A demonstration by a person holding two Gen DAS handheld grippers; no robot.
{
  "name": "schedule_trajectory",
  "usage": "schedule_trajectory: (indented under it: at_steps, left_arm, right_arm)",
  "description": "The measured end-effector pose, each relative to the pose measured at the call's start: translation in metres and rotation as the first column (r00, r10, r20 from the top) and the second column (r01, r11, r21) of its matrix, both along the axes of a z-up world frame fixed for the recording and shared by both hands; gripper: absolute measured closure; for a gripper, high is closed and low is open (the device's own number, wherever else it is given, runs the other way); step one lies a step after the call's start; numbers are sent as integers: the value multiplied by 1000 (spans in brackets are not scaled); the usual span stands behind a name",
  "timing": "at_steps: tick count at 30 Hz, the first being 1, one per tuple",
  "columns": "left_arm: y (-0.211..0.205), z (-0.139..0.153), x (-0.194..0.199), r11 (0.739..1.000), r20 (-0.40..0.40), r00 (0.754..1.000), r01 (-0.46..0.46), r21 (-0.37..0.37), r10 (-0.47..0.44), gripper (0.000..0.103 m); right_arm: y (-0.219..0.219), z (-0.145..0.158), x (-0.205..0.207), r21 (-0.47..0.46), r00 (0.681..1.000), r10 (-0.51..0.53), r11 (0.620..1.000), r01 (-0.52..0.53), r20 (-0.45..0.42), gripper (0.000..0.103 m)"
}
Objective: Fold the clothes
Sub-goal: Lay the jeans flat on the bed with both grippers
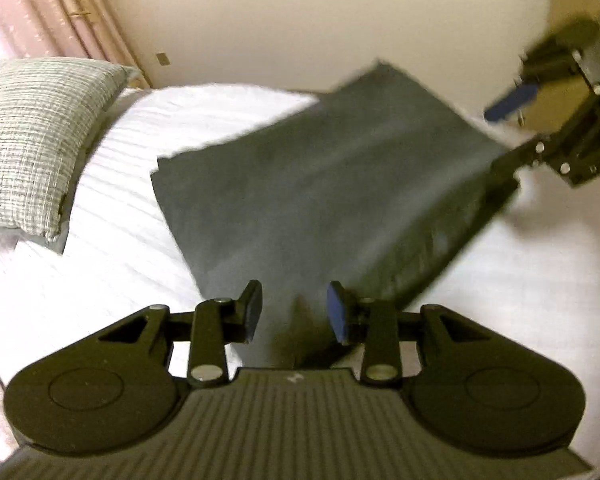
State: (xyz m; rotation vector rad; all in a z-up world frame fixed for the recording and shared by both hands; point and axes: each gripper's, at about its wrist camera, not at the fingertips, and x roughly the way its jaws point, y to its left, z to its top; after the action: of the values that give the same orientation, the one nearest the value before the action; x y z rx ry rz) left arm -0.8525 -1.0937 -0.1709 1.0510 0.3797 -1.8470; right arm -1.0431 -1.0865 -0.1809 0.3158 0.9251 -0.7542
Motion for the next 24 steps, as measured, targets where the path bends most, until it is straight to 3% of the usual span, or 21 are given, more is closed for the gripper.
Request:
schedule_trajectory:
  at_steps: [4, 8, 12, 16, 24]
  left_arm:
    - [-21, -33, -23, 989, -31, 999, 10, 150, -5, 72]
    - [-28, -45, -27, 979, -34, 999, -8, 206, 15, 72]
    - [-33, -53, -29, 968, -33, 999, -29, 249, 38, 71]
    - [-41, -59, -34, 966, 20, 999, -32, 256, 27, 71]
    - [-35, -46, -33, 963, 39, 996, -90, 252, 83, 71]
  right_arm:
    - [-18, -24, -14, 118, 993, -101, 989, 94, 54, 64]
    - [-36, -47, -27, 235, 975, -200, 956, 173, 94, 64]
    - [-39, -45, -31, 241, 983, -155, 962, 129, 94, 64]
    - [-38, -51, -29, 224, 988, -133, 968, 112, 80, 64]
    - [-44, -47, -27, 235, 989, -125, 967, 104, 80, 64]
